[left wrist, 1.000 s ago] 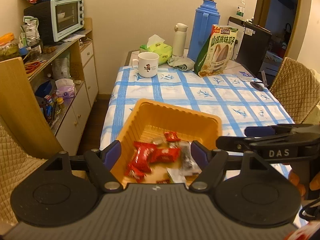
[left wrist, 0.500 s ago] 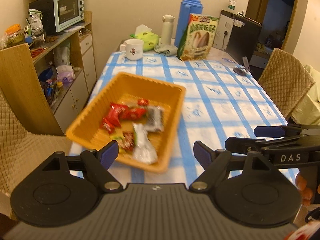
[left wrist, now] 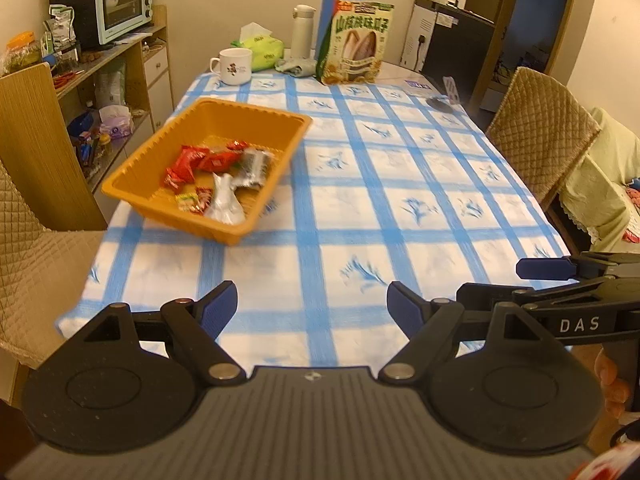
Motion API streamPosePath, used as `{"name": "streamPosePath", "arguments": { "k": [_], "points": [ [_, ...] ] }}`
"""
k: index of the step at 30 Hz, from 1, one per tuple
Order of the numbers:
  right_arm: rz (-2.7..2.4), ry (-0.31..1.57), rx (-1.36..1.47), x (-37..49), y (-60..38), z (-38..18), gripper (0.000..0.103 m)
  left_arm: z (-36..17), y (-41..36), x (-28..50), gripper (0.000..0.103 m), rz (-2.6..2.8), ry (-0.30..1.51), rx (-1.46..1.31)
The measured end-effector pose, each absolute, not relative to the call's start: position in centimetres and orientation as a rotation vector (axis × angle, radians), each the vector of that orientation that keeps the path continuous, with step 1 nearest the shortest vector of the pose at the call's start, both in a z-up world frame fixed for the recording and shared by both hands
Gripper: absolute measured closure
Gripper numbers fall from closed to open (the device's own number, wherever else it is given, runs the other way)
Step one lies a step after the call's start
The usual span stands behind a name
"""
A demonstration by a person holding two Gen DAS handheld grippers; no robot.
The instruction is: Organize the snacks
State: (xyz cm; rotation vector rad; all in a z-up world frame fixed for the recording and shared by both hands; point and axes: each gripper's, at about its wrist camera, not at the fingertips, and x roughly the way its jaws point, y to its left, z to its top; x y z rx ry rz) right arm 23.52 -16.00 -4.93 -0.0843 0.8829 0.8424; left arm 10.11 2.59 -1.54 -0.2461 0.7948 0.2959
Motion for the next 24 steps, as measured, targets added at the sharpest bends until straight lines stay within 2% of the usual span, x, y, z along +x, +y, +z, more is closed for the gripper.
{"name": "streamPosePath", "arguments": {
  "k": [24],
  "points": [
    [0.755, 0.89, -0.044, 20.4, -25.2, -4.9, 0.011, -2.1, -4.9, 8.0, 0.022, 0.24, 0.817, -0.22]
  ]
}}
